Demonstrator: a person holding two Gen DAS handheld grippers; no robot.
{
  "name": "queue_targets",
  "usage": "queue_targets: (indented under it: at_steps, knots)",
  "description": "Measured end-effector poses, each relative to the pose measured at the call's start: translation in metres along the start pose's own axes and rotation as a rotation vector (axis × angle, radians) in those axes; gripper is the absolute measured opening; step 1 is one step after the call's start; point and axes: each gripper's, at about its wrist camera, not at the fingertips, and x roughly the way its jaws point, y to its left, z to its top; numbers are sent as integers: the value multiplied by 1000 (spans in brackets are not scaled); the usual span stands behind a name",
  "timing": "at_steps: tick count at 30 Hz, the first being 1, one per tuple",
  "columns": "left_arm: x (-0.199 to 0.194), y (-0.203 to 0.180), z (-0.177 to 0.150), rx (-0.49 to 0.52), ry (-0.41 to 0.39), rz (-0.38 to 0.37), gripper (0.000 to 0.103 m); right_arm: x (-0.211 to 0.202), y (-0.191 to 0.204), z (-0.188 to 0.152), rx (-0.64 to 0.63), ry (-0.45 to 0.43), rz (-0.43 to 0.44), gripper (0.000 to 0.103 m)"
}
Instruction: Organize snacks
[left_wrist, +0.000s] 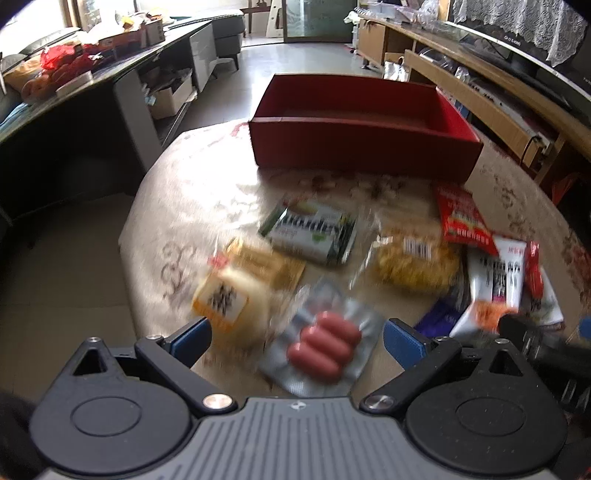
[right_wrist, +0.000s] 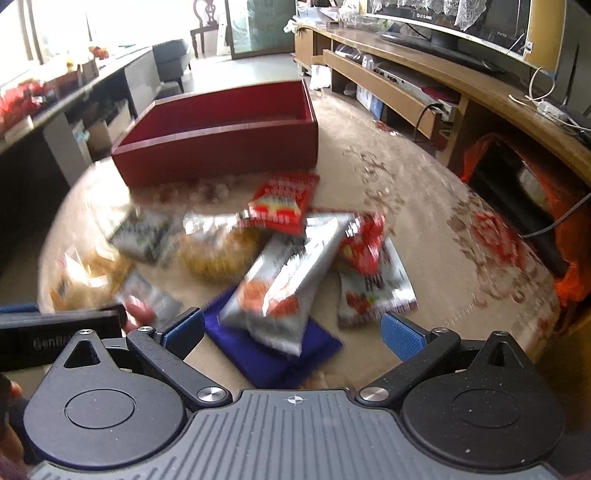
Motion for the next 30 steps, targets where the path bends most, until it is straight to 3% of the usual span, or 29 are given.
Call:
queue_targets:
  at_steps: [5,12,23,25,30]
  knots:
    - [13,4,29,-13,1,-1,98,20,-5,46,13,-31,-38,103]
    - [35,16,55,-73,44,-35,98,85,-4,97,79,83,-3,102]
    - [60,47,57,-146,96,-24,98,140,24,103,22,235,27,97]
    - [59,55,59,-176,93,-32,98,143,24,103,28,254,48,92]
    - [59,68,56,-199,116,-69,98,139,17,105,52,277,133,69]
